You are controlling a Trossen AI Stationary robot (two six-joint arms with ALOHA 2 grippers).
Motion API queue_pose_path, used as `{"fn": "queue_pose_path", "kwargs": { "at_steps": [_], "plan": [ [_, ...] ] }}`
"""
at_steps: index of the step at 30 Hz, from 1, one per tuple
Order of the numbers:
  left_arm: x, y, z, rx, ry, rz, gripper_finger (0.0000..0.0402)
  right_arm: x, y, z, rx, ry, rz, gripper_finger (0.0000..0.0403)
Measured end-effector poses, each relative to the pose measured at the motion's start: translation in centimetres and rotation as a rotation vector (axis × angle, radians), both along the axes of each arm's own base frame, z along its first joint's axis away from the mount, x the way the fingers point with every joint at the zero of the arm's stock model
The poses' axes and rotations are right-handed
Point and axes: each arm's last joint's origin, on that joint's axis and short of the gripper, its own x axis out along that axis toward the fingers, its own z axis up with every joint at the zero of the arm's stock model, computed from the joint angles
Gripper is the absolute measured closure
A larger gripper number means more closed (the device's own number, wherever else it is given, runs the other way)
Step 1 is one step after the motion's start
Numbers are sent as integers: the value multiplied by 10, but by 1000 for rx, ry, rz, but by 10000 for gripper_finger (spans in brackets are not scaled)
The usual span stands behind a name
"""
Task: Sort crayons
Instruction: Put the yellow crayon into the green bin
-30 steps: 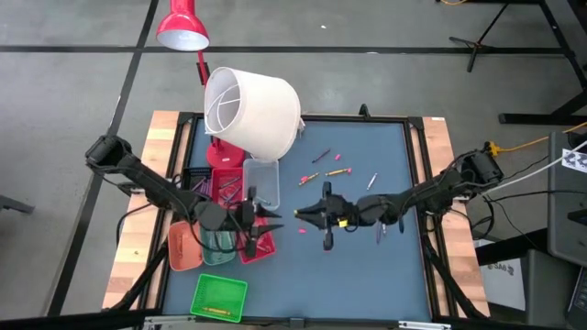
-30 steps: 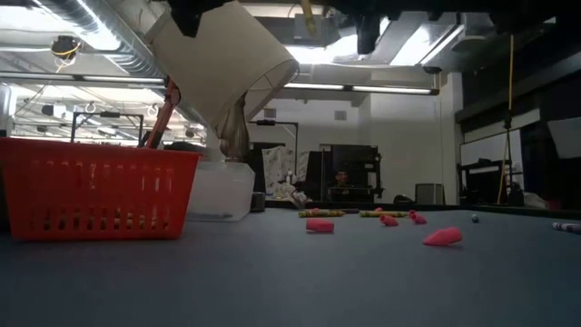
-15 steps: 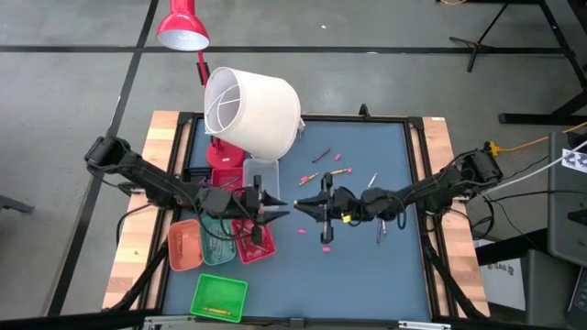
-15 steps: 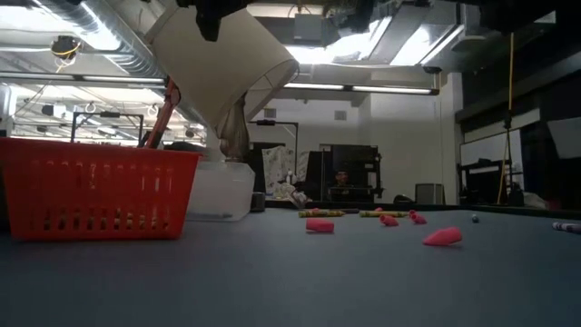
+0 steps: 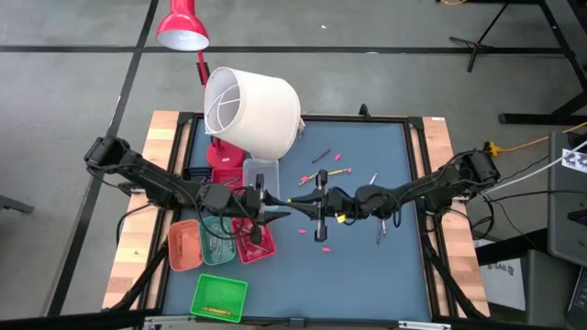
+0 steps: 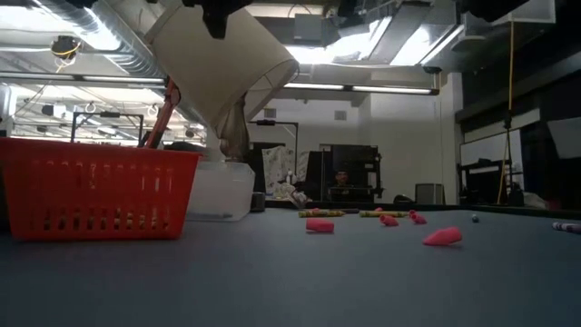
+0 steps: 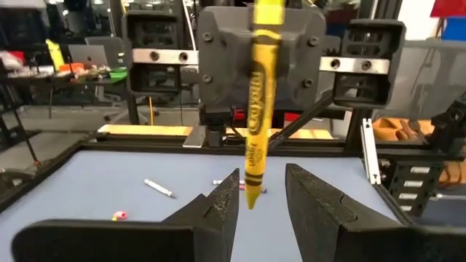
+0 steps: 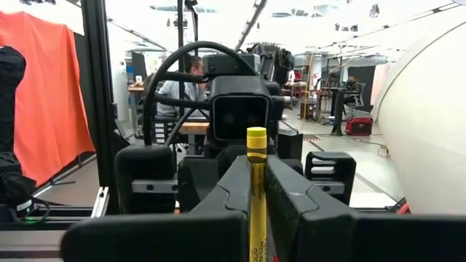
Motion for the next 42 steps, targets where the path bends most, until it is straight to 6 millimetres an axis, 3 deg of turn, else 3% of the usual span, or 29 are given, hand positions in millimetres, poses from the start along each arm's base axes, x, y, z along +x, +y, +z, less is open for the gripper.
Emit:
{"fn": "queue_pose_path", "kwargs": {
  "at_steps": [31,42],
  "plan": [
    [5,17,9,14,-90,-26,305,2,-7,-1,-5,13,-6,382],
    [5,17,6,19,-58,-29,377,2,-6,-2,-2,21,-2,382]
  ]
}}
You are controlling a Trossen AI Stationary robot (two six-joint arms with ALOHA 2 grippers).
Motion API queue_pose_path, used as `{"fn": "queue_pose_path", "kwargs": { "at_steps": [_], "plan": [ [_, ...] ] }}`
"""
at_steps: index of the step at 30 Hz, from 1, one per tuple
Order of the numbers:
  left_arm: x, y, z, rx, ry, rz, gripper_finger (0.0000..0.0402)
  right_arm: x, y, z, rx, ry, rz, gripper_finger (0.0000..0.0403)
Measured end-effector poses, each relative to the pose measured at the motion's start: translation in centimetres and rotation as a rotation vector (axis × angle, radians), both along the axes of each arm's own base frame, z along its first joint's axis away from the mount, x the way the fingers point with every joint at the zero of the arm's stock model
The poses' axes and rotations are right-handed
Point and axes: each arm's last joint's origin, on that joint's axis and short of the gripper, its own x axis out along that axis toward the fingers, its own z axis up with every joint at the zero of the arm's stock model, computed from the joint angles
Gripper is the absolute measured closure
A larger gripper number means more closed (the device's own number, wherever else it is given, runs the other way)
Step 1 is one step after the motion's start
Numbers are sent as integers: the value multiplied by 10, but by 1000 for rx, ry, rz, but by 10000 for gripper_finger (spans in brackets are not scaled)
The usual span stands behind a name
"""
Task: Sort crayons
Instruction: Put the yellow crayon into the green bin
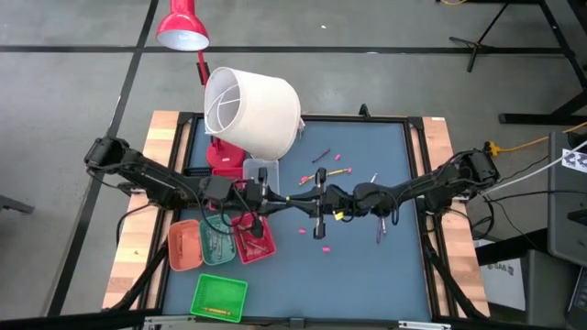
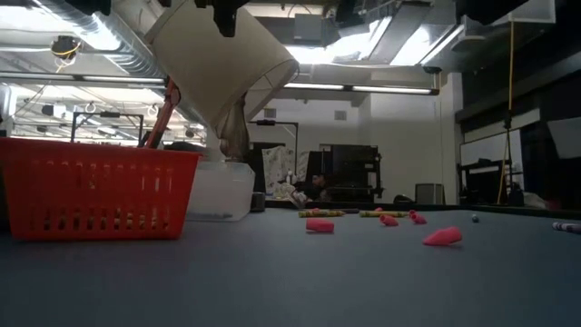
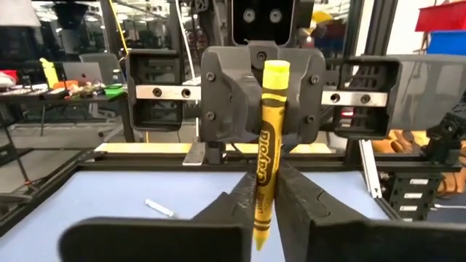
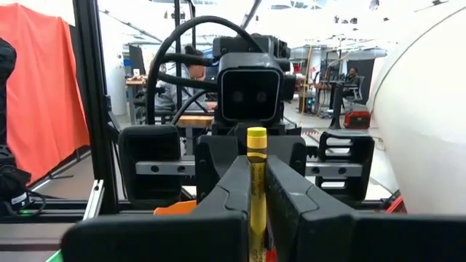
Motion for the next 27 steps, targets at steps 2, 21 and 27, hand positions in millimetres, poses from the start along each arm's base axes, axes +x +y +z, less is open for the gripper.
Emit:
{"fn": "queue_pose_path", "kwargs": {
  "at_steps": [2,21,27],
  "plan": [
    [0,0,-1,3,13,1,390,0,0,-1,2,12,1,382],
    [-17,-36,-40,-385,482,-229,390,-2,6,-43,144,460,196,255],
    [-44,-75,-55,-643,795,-352,390,-12,8,-65,206,743,293,254]
  ]
}}
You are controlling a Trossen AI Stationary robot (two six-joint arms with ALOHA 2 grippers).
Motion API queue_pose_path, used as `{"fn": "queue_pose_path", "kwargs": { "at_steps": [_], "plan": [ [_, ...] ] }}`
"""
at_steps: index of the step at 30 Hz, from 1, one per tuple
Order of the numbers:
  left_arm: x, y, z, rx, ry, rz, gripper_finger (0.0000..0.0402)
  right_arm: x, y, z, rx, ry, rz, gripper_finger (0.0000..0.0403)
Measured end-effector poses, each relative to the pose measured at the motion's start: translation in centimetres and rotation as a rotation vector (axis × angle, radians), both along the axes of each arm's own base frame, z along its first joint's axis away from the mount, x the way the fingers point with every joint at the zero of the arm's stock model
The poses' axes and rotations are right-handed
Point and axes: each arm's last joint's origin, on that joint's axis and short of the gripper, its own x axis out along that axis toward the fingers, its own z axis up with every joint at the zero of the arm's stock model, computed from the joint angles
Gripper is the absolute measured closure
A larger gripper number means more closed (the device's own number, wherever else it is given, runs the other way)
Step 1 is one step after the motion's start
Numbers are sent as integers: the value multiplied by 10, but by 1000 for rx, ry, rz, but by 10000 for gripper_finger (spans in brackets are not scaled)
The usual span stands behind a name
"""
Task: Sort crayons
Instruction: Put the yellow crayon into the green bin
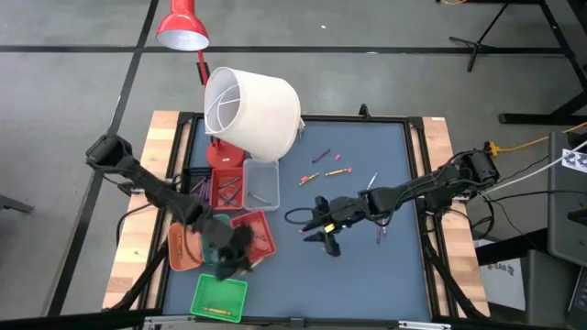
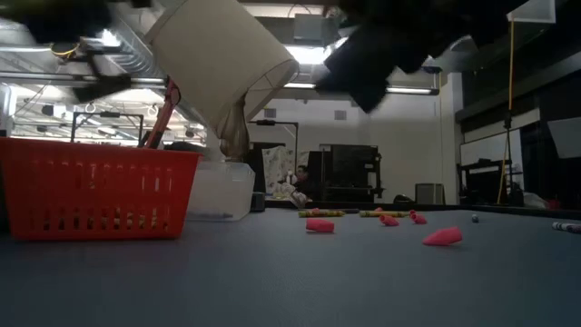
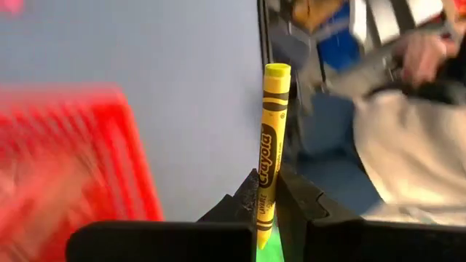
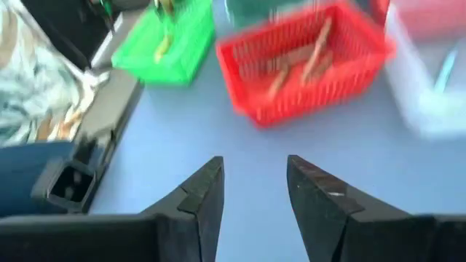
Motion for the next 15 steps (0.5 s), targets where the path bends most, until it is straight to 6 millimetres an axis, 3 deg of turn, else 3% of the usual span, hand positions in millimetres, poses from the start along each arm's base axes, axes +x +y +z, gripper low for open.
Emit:
{"fn": "queue_pose_path", "kwargs": {
  "at_steps": [7,15],
  "plan": [
    [-39,-49,-4,-92,156,-56,390,-7,-1,-11,39,162,-35,254],
    [-65,-74,-4,-131,198,-29,390,-7,-1,-11,40,165,-36,254]
  ]
}}
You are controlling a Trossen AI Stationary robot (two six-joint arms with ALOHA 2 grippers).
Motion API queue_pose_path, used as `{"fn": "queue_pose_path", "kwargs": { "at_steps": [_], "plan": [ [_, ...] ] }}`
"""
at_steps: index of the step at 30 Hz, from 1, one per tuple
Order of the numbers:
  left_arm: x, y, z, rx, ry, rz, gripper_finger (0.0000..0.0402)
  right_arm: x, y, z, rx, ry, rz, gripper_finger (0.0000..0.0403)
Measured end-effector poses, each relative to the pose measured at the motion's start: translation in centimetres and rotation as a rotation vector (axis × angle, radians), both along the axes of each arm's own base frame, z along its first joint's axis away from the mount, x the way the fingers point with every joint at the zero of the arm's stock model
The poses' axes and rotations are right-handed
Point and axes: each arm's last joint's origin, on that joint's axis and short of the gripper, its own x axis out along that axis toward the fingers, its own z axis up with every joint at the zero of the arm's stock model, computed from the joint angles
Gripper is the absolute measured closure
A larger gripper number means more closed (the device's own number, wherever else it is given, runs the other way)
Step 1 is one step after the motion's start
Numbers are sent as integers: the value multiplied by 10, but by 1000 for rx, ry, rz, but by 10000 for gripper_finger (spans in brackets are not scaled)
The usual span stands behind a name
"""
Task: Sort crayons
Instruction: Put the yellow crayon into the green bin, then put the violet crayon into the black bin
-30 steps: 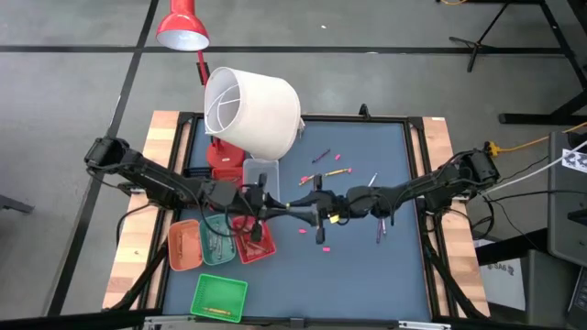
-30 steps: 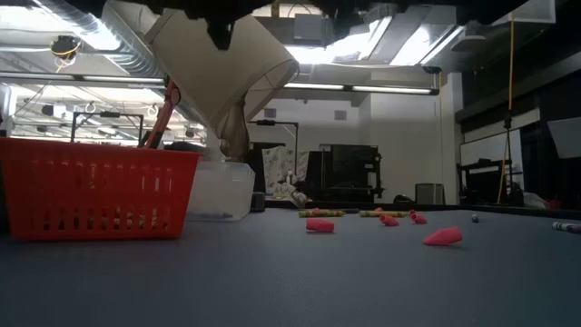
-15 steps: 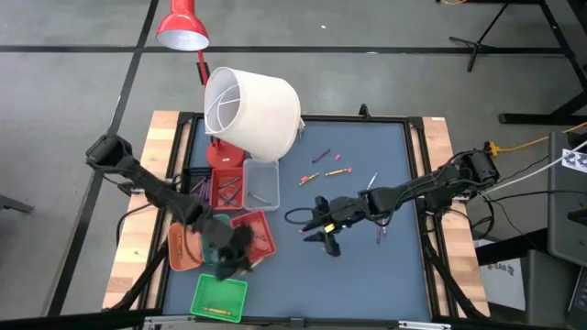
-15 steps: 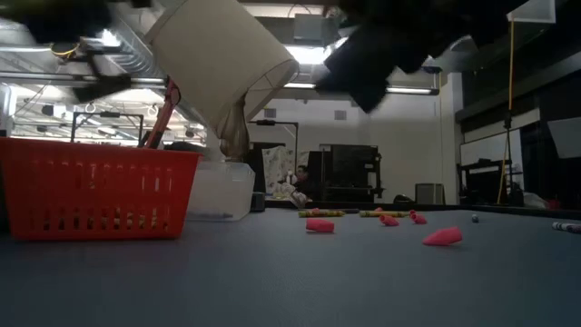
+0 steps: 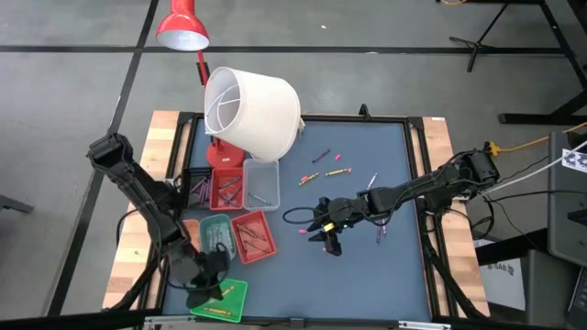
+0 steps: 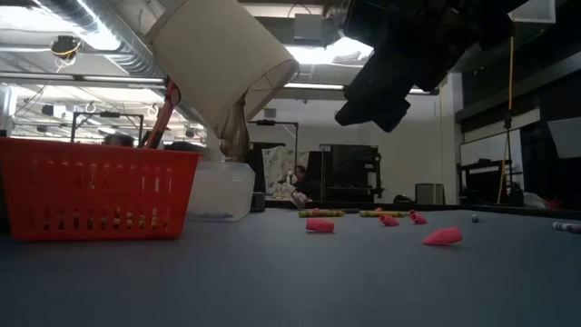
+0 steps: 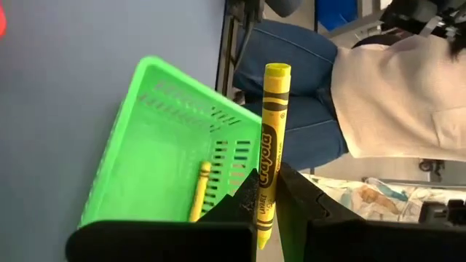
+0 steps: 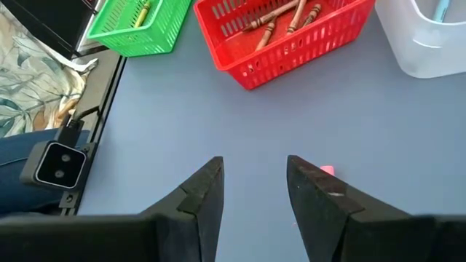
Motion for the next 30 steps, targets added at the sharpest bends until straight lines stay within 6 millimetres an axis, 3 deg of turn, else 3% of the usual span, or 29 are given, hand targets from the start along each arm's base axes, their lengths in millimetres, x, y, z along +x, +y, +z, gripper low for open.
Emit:
{"fn": "queue_pose_path", "kwargs": {
  "at_steps": [8,17,22,30],
  "plan": [
    [-13,0,-9,-25,216,130,385,0,0,0,0,0,0,254],
    [-17,4,-15,2,307,192,316,-3,1,-3,56,67,26,254],
    [-15,5,-15,31,241,263,302,-11,1,-8,173,229,-23,254],
    [-10,10,-13,137,62,383,301,-40,8,-9,181,487,-60,254]
  ]
}}
